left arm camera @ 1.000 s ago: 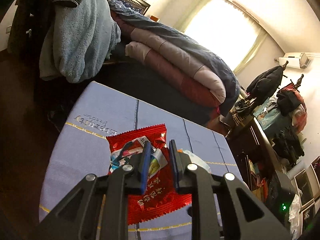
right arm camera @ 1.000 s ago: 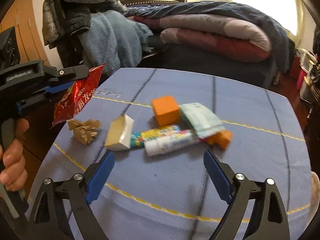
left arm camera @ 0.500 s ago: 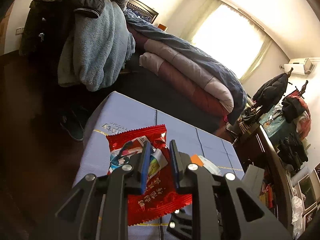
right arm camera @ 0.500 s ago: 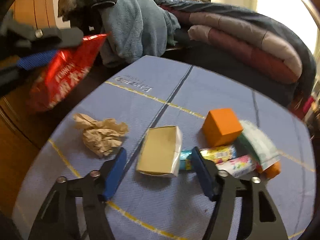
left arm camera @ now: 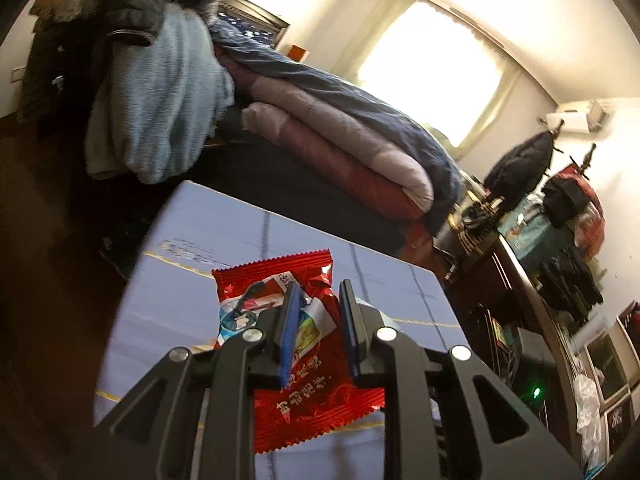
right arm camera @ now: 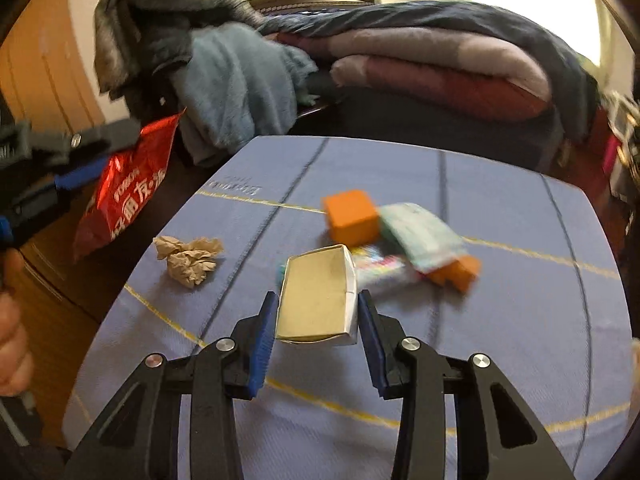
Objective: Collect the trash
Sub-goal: 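Grasp the cream box with the right tool, then carry the cream box and red packet to the wastebasket and release both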
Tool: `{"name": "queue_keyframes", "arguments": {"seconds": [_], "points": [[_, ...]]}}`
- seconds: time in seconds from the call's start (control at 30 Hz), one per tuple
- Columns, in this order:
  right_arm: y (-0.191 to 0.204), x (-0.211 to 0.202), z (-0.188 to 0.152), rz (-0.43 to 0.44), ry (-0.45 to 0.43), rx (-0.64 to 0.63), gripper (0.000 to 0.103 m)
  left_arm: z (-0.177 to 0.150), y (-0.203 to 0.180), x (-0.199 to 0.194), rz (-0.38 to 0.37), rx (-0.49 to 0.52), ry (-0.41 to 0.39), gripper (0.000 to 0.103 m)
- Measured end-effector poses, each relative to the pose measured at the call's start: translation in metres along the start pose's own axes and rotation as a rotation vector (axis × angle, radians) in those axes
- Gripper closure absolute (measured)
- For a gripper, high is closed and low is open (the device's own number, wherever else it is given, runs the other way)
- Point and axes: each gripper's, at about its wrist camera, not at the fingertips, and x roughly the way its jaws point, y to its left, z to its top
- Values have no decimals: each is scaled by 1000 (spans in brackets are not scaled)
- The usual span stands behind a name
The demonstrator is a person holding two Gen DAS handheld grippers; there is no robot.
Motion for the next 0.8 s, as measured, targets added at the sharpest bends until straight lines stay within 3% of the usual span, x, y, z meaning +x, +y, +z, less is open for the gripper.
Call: {"name": "queue_keyframes", "arguments": {"seconds": [0.8], "points": [[-164, -131, -92, -182, -98, 309, 62, -79, -207, 80, -229, 260, 203, 81]]}}
